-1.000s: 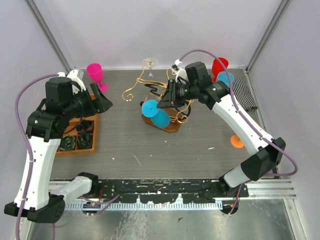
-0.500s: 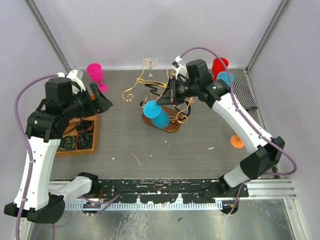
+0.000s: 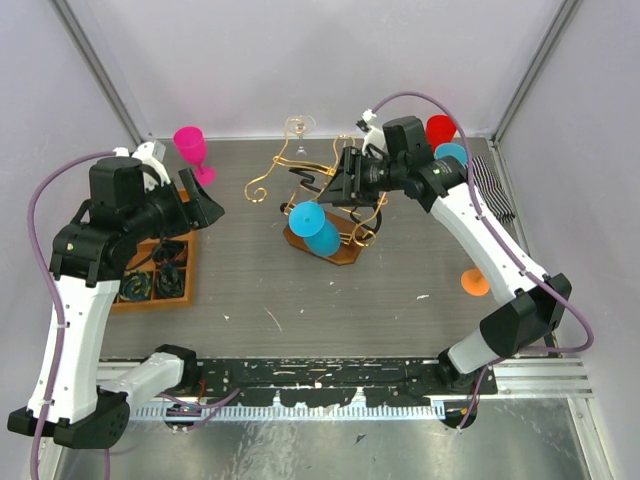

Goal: Take the wine glass off the wine glass rack

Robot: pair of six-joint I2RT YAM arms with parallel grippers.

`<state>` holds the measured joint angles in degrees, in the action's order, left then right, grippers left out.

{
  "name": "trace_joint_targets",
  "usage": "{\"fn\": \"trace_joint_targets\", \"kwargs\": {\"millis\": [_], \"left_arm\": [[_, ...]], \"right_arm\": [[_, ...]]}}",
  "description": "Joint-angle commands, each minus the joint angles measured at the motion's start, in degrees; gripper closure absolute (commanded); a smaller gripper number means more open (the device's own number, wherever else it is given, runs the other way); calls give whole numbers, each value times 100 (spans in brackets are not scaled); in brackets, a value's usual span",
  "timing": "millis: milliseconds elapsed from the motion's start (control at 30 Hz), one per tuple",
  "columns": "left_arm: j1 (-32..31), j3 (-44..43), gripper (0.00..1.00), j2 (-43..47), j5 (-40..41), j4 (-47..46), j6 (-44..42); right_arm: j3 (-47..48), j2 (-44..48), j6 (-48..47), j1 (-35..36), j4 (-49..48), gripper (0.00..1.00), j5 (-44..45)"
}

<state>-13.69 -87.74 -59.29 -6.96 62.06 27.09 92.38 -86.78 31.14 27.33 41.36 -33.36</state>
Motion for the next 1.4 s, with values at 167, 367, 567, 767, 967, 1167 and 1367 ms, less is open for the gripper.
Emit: {"fn": "trace_joint_targets", "kwargs": {"millis": [167,367,567,767,967,1167,1367], "left_arm": [[-14,109,20,86,-33,34,42],[-19,65,20,65,-42,44,46],[-18,65,21,50,-76,41,79],[-12,65,21,64,-68,103,68],[-19,67,21,81,-99,102,103],[-14,30,21,81,-112,139,103],[-16,37,21,78,-113,157,103]], "right_arm": [[-46,-103,-178,240,-255,51,-387],[113,-184,-274,361,-282,65,-530],[224,-213,-174,286,-290,99,-527],[75,-94,520,60,-885,99,-888],[-551,-21,1575,-175,-2094,99,-1440],[-816,-196,2144,-163,-2771,99,-1779],[-612,-273,2156,-101,-2719,99,-2033]]}}
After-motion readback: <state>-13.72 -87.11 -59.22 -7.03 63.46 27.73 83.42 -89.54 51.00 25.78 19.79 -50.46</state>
